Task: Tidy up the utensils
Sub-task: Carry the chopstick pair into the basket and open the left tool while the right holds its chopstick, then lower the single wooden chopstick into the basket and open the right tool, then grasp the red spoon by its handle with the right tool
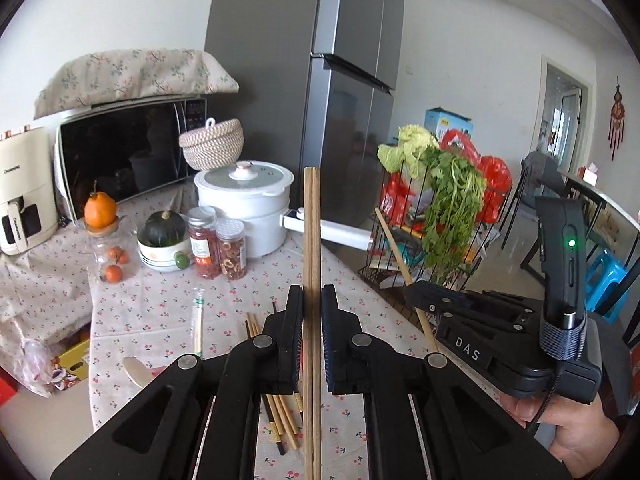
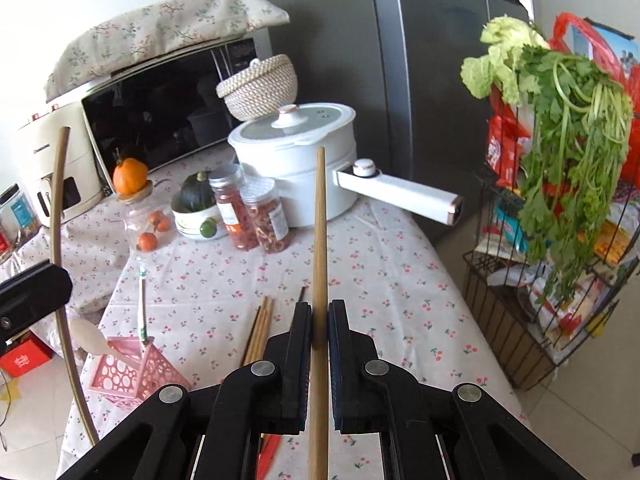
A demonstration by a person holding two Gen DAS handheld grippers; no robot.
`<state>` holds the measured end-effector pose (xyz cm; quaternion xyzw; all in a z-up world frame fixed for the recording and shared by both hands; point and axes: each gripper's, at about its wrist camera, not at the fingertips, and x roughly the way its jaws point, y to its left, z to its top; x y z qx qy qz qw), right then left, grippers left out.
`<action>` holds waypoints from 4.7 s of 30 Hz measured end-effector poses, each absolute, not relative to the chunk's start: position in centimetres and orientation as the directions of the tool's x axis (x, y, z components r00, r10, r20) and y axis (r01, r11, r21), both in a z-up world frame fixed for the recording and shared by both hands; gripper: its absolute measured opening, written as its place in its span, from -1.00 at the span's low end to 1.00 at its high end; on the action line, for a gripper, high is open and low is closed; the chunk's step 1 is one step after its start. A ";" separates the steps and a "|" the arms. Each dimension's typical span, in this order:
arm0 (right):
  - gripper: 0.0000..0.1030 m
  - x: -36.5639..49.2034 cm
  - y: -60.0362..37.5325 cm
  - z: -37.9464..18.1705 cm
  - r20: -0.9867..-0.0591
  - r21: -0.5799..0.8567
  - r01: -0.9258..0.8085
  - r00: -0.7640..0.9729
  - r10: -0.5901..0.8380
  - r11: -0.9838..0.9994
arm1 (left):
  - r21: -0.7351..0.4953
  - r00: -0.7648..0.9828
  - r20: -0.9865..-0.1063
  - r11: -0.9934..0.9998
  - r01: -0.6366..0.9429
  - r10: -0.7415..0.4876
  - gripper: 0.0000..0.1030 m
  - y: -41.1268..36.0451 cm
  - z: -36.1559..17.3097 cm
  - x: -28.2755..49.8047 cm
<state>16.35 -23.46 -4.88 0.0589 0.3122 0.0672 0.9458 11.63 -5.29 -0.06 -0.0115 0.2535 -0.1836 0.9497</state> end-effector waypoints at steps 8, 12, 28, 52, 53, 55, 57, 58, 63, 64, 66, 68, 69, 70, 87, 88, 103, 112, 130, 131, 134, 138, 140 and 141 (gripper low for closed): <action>-0.90 15.8 -19.4 -5.2 -0.567 0.095 -0.180 0.799 0.201 0.979 | -0.139 0.903 -0.344 0.965 0.223 -0.258 -0.83 1.6 0.3 10.1; -0.90 16.0 -17.7 -5.5 -0.566 0.071 -0.214 0.796 0.216 0.974 | -0.129 0.940 -0.285 0.979 0.157 -0.188 -0.83 4.4 -0.5 10.5; -0.90 17.6 -14.2 -7.2 -0.566 0.074 -0.253 0.786 0.249 0.965 | -0.080 0.983 -0.160 0.994 0.080 -0.092 -0.82 5.9 -6.6 15.6; -0.90 18.2 -10.7 -6.9 -0.374 0.221 -0.302 0.852 0.366 0.927 | -0.190 0.754 -0.633 0.980 0.066 -0.173 -0.32 9.1 -10.3 15.0; -0.90 18.5 -10.3 -6.9 -0.359 0.234 -0.299 0.858 0.368 0.925 | -0.184 0.736 -0.657 0.981 0.055 -0.164 -0.29 9.5 -10.5 14.9; -0.90 18.8 -9.3 -7.0 -0.330 0.257 -0.285 0.872 0.361 0.923 | -0.171 0.702 -0.698 0.985 0.026 -0.140 -0.23 10.5 -10.9 14.6; -0.90 19.1 -8.3 -7.1 -0.295 0.270 -0.267 0.892 0.344 0.925 | -0.172 0.680 -0.721 0.985 0.011 -0.134 -0.21 11.6 -11.3 14.3; -0.90 19.2 -7.7 -7.2 -0.276 0.275 -0.255 0.903 0.330 0.927 | -0.172 0.673 -0.729 0.985 0.004 -0.130 -0.21 12.2 -11.5 14.2; -0.90 19.6 -5.6 -7.7 -0.203 0.272 -0.167 0.953 0.226 0.948 | -0.179 0.657 -0.744 0.984 -0.021 -0.121 -0.20 14.7 -11.7 13.5; -0.90 19.6 -5.2 -7.8 -0.191 0.264 -0.145 0.961 0.198 0.954 | -0.184 0.655 -0.746 0.983 -0.026 -0.123 -0.20 15.2 -11.7 13.5; -0.90 19.7 -4.5 -8.3 -0.171 0.235 -0.096 0.976 0.138 0.967 | -0.198 0.651 -0.748 0.980 -0.032 -0.130 -0.20 15.8 -11.8 13.7; -0.90 20.0 -4.0 -8.9 -0.163 0.210 -0.050 0.983 0.086 0.976 | -0.210 0.646 -0.750 0.977 -0.033 -0.139 -0.20 16.2 -11.9 13.7; -0.90 20.2 -3.7 -9.3 -0.164 0.202 -0.027 0.985 0.061 0.979 | -0.213 0.645 -0.751 0.977 -0.031 -0.143 -0.20 16.4 -11.9 13.7; -0.90 20.3 -3.7 -9.7 -0.167 0.196 -0.005 0.985 0.039 0.981 | -0.214 0.644 -0.751 0.976 -0.028 -0.146 -0.20 16.4 -11.9 13.7; -0.18 16.6 -5.3 -10.3 -0.311 0.208 -0.071 0.941 0.134 0.976 | -0.212 0.591 -0.787 0.977 0.010 -0.177 -0.15 14.6 -13.0 14.2; -0.10 16.5 -5.9 -10.0 -0.318 0.204 -0.086 0.936 0.149 0.975 | -0.213 0.588 -0.789 0.977 0.013 -0.180 -0.08 14.4 -13.0 14.2; 0.78 14.9 -15.1 -9.1 -0.500 0.130 -0.121 0.849 0.170 0.984 | -0.208 0.530 -0.826 0.978 0.033 -0.193 0.53 10.2 -13.9 13.6; 0.82 16.2 -18.5 -11.7 -0.634 0.139 -0.142 0.748 0.198 0.980 | -0.207 0.513 -0.833 0.977 0.057 -0.206 0.59 7.6 -15.4 13.9; 0.82 23.4 -21.7 -20.1 -0.773 0.138 -0.076 0.615 0.155 0.988 | -0.196 0.535 -0.813 0.973 0.119 -0.229 0.60 6.5 -17.8 14.7; 0.82 23.9 -21.4 -20.8 -0.785 0.132 -0.078 0.601 0.152 0.988 | -0.192 0.535 -0.813 0.973 0.127 -0.230 0.60 6.4 -17.8 14.7; 0.77 25.3 -20.6 -22.3 -0.812 0.114 -0.080 0.566 0.140 0.990 | -0.174 0.535 -0.814 0.974 0.147 -0.227 0.60 6.3 -17.7 14.5; 0.55 27.0 -19.8 -23.3 -0.826 0.101 -0.076 0.550 0.126 0.992 | -0.161 0.532 -0.817 0.973 0.163 -0.224 0.60 6.3 -17.6 14.1; 0.40 27.8 -19.7 -23.7 -0.831 0.117 -0.065 0.541 0.133 0.991 | -0.157 0.532 -0.816 0.973 0.168 -0.224 0.60 6.3 -17.5 13.9; 0.29 28.1 -19.6 -23.9 -0.834 0.126 -0.059 0.533 0.138 0.990 | -0.154 0.533 -0.817 0.973 0.169 -0.222 0.60 6.4 -17.5 13.7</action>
